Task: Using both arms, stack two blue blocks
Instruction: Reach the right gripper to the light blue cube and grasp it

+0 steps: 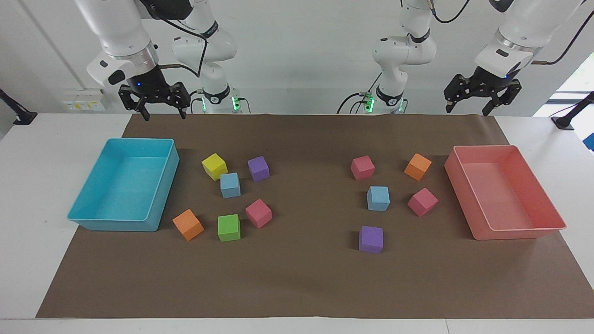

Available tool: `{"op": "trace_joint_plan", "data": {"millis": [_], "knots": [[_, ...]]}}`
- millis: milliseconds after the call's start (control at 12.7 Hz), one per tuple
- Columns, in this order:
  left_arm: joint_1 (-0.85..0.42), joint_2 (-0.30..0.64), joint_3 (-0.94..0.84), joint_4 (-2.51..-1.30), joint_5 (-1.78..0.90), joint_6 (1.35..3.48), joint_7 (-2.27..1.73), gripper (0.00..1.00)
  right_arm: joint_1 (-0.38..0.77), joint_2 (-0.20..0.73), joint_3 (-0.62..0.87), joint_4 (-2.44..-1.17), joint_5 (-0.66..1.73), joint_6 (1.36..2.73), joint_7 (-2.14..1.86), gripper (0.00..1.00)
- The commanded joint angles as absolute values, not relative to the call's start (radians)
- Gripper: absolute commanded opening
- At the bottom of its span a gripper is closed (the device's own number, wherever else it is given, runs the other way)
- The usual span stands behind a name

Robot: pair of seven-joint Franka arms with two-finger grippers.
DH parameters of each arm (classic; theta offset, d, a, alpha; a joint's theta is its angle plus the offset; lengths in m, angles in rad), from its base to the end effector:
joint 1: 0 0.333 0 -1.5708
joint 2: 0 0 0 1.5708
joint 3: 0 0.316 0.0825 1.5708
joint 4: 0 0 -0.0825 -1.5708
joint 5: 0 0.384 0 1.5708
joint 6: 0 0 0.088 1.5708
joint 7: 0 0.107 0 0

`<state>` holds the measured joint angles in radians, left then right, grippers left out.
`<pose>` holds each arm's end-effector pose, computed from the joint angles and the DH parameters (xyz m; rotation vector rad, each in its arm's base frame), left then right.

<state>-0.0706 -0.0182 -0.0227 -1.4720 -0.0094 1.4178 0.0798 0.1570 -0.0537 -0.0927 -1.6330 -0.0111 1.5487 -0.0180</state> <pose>0.5301 -0.0509 0.6671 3.1205 -0.2727 -0.0565 0.5339 0.0318 0.6224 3.1317 0.1292 -0.0481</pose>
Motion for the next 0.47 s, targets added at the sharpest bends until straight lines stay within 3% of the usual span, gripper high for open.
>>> {"op": "trace_joint_plan", "data": {"millis": [0,392], "knots": [[-0.063,-0.044,-0.028,-1.502,-0.009,1.436,0.071,1.0,0.176,-0.06,-0.091,-1.718,-0.008,1.644,-0.038,1.0],[-0.063,-0.035,-0.026,-1.502,-0.031,1.534,0.069,1.0,0.264,0.004,-0.091,-1.859,-0.003,1.842,0.064,1.0]]}}
